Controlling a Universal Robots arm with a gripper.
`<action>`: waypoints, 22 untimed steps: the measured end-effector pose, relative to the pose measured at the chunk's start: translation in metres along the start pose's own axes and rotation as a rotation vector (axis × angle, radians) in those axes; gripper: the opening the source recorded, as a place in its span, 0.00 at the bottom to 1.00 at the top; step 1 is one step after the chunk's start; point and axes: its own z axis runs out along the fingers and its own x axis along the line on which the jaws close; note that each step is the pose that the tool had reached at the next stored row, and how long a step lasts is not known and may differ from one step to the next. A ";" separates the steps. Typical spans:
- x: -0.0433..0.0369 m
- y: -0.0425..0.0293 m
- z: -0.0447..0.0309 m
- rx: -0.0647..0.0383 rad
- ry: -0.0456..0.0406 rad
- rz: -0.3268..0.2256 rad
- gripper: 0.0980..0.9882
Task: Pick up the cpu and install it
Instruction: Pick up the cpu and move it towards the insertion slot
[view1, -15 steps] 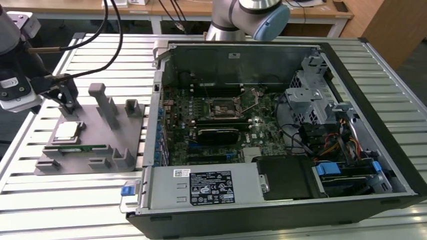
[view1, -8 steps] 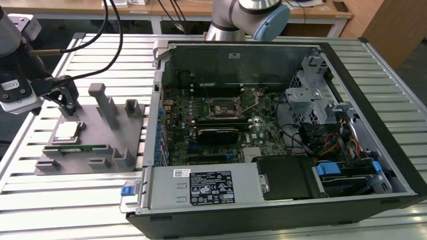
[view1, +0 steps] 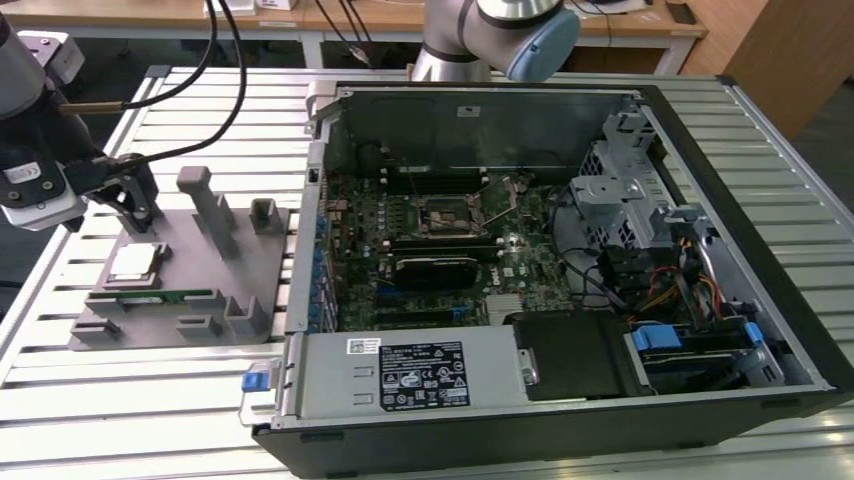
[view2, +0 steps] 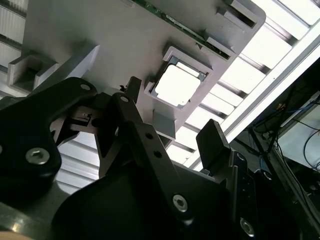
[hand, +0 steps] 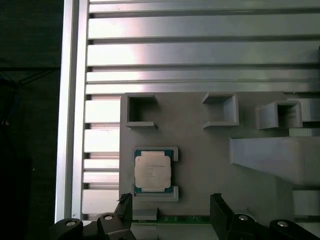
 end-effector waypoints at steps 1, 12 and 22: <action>0.0000 0.0000 0.0005 0.000 0.0000 0.000 0.70; -0.0002 -0.0005 0.0043 -0.001 0.0000 0.000 0.70; -0.0004 -0.0009 0.0083 -0.001 0.0001 0.000 0.70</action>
